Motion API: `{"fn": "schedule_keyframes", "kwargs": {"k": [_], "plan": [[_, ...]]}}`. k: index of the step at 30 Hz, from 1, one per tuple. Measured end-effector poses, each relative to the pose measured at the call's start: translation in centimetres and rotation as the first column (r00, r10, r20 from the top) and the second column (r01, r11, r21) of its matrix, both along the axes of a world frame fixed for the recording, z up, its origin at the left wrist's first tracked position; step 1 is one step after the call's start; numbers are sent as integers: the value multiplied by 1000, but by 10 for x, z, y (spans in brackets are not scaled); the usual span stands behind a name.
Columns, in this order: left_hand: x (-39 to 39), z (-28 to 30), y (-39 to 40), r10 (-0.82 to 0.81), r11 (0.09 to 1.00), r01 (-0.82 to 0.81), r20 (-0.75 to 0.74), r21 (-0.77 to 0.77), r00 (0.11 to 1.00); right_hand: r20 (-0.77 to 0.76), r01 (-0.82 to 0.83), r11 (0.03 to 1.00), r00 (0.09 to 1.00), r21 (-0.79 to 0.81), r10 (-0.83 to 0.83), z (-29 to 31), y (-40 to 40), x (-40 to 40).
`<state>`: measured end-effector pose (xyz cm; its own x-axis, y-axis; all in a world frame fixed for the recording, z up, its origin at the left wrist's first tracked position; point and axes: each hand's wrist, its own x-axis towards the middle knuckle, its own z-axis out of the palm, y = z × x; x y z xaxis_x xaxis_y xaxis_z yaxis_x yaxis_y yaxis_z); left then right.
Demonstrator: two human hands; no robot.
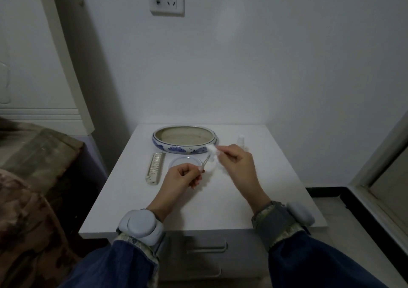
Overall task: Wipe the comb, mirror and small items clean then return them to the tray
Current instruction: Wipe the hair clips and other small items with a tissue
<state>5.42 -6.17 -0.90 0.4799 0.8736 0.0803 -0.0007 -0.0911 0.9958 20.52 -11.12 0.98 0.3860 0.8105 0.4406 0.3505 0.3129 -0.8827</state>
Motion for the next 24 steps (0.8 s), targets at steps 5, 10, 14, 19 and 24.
{"fn": "schedule_keyframes", "kwargs": {"k": [5, 10, 14, 19, 24], "plan": [[-2, 1, 0, 4, 997, -1, -38, 73, 999, 276, -105, 991, 953, -78, 123, -4, -3, -9], [-1, 2, -3, -12, 996, 15, -38, 84, 999, 271, -16, 999, 962, -37, 25, -5, 0, -8], [-1, 2, -3, -26, 998, 28, -37, 63, 999, 223, 84, 995, 972, -43, -73, -9, 3, -3], [-1, 3, -2, -31, 999, 31, 42, 11, 999, -365, -17, 981, 930, -192, -55, 0, 5, 3], [-1, 2, -1, -66, 998, 66, 67, 3, 996, -770, -513, 848, 592, -134, 236, 1, 3, 1]]}}
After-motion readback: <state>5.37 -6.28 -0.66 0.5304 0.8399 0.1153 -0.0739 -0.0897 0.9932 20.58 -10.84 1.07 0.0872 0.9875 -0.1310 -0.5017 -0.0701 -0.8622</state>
